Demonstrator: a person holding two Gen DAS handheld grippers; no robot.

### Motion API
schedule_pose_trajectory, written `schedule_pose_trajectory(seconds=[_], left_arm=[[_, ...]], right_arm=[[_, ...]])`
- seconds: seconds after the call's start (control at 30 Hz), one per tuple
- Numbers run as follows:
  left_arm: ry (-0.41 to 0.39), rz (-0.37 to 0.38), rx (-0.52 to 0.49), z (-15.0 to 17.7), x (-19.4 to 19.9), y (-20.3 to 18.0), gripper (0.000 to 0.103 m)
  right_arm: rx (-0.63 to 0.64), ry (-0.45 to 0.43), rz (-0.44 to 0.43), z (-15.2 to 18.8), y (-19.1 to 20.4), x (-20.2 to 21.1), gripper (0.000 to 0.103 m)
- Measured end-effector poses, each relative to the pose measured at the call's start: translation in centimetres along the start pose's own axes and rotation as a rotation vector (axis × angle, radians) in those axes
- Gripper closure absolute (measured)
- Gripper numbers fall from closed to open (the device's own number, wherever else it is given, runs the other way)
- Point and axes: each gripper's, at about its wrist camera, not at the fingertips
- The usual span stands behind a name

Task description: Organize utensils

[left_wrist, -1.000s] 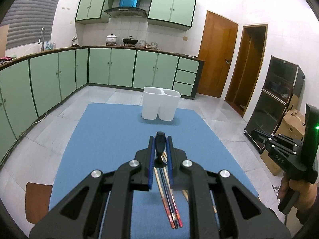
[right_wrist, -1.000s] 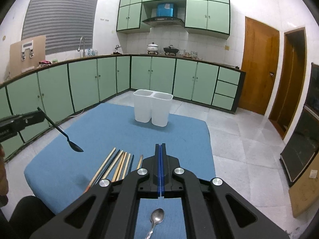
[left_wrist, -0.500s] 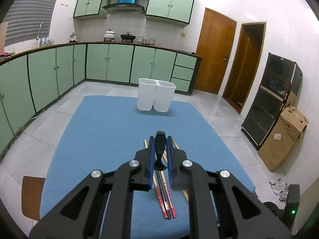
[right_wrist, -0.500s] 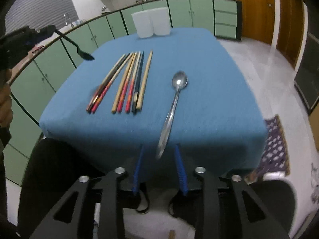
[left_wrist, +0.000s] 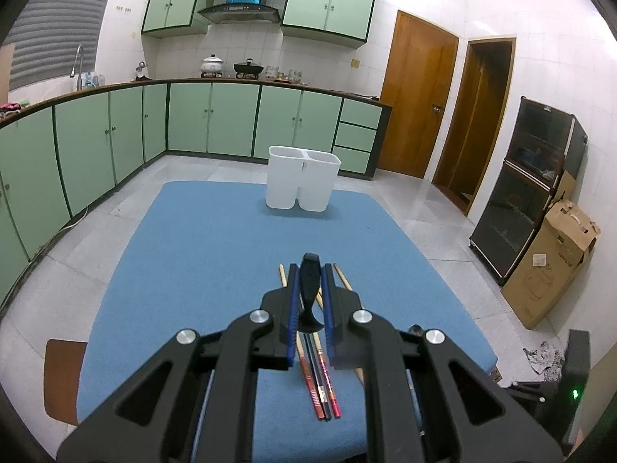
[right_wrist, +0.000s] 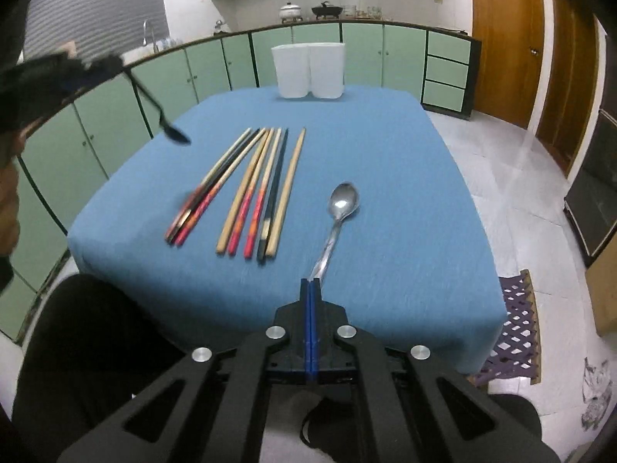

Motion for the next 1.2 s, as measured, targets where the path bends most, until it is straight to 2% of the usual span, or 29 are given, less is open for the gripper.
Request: schedule_pose_trajectory(seconds=[0.07,0.13,0.17,0.3,0.47,0.53,0.57,0.6,0.77,1.0,1.2], left_arm=[[-0.005,-0.001,-0.006,-0.1,0.2,-0.2,0.093],[-0.01,-0.005,-0.013,0.0,0.5,-0.2,0.093],[-0.011,-0.005,-0.012,0.1,0.5,-0.1,0.093],[-0.004,-0.004,-0.01,0.4,0.4,0.0,0.093],[-0.006,-0.007,-0.01,0.4,0.6,-0.1,0.093],[-0.007,-0.009,-0.008,0.4,0.6,0.0,0.093],[-0.005,-0.01,-0.007,0.5,0.5,0.1,0.093],[-0.003,-0.009,-0.007,0.6,0.5,0.0,0.093],[0.004,-0.005,-0.009,0.7,0.3,0.0,0.093],[-0.006,-0.006,-0.015,0.4,0.5,-0.1,0.093],[0.004,-0.012,-0.015,0.9,0.3,0.1,0.093]], right_arm=[[-0.075,0.075,-0.057,0.6,-0.6,-0.5,0.102],[-0.115,0.133,-0.076,2.4,-0.5,-0.9,0.091],[-0.109,0.139,-0.067,2.9,-0.2,-1.0,0.079],[-0.097,0.113,-0.071,2.9,0.8,-1.7,0.074],[-0.081,0.165,-0.044,2.7,1.6,-3.6,0.075],[-0.069,0.166,-0.042,2.8,1.8,-3.9,0.084],[-0.061,0.152,-0.039,2.6,1.9,-3.6,0.093],[-0.054,0.134,-0.032,2.3,2.0,-3.3,0.096],[0.001,0.011,0.036,-0.2,1.6,-1.8,0.097],[-0.003,-0.056,0.056,-3.1,0.4,-3.0,0.097],[0.026,-0.132,0.074,-3.4,0.4,-2.7,0.097]])
Point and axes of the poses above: each gripper's, at about its wrist camera, not at the fingertips, and x roughly against the way its jaws point, y to its left, z to its underside, and after that the axes turned 12 degrees about z, right-handed
